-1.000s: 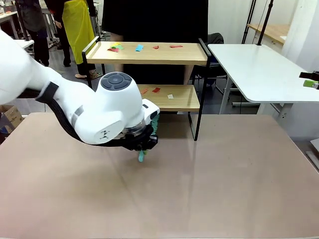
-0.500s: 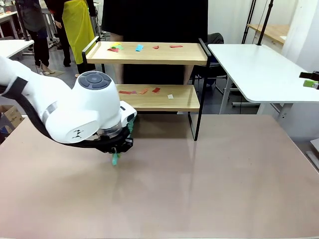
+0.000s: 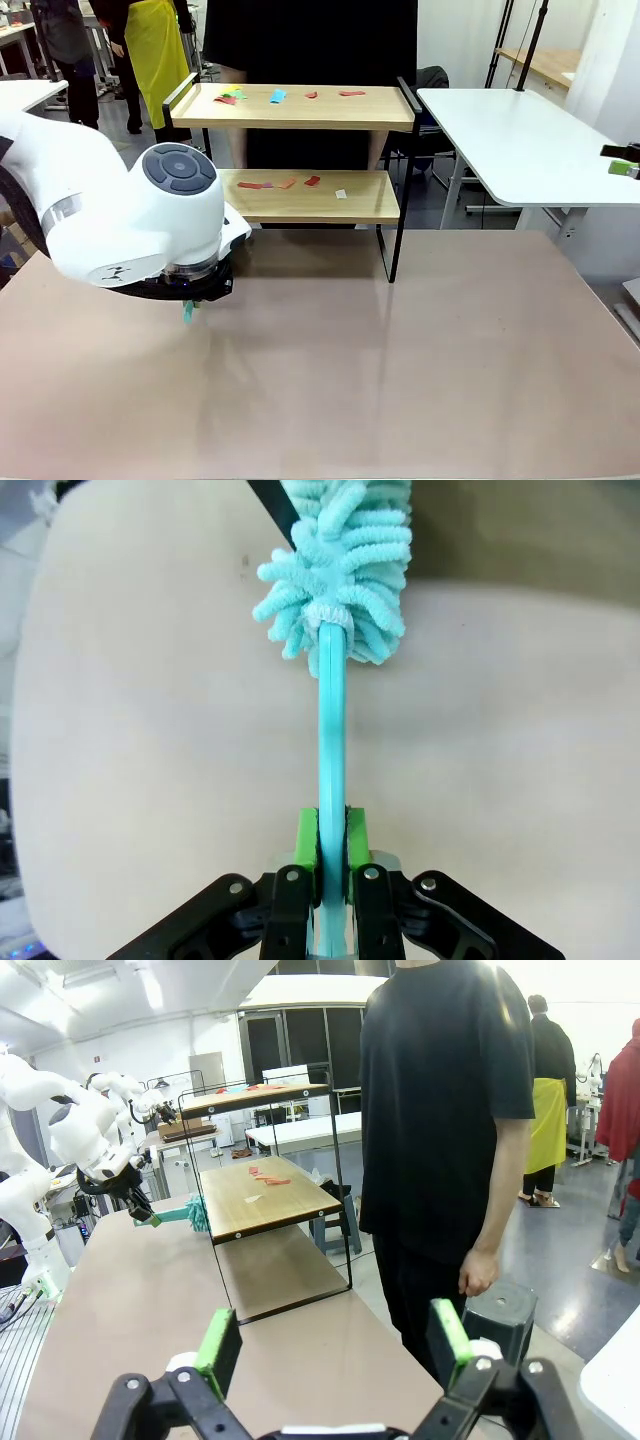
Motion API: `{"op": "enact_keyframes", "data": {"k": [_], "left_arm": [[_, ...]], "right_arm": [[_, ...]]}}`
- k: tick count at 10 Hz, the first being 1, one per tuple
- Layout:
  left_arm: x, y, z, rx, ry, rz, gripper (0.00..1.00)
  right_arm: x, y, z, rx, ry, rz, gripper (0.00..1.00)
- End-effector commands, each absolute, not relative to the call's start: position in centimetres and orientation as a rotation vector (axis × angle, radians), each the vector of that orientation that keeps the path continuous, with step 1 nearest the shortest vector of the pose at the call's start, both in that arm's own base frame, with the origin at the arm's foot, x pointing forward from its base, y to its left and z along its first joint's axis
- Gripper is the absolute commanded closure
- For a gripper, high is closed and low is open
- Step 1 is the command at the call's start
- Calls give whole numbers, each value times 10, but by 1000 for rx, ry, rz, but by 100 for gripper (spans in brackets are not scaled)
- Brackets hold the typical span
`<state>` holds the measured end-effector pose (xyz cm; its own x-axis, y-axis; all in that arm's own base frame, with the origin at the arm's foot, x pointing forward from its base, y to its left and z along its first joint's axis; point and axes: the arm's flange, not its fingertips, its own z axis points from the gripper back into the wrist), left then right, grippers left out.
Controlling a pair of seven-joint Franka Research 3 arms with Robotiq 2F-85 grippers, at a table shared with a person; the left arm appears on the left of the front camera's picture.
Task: Clean the shelf.
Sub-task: Clean the specific section of the Shelf indicated by the human with the Duster.
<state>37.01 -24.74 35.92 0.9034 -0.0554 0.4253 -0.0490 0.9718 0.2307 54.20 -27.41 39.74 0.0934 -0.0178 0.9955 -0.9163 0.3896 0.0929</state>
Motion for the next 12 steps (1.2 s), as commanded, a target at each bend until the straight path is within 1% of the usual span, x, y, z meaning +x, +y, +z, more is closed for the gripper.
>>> {"op": "enact_keyframes", "data": {"k": [1,2,6,9,12], "left_arm": [[358,-253,362,214,-526,5,87],[370,-247,359,240,-444,-3,87],[366,-252,360,242,-452,-11,87],[359,-243,371,66,-450,-178,87],[352,-225,379,3,-453,-381,87]], "right_arm": [[543,-272,401,952,-1307,852,0],[543,-272,401,952,-1307,852,0],[543,-272,401,952,-1307,852,0],[543,-272,401,952,-1307,852,0],[543,-272,401,952,-1307,852,0]]}}
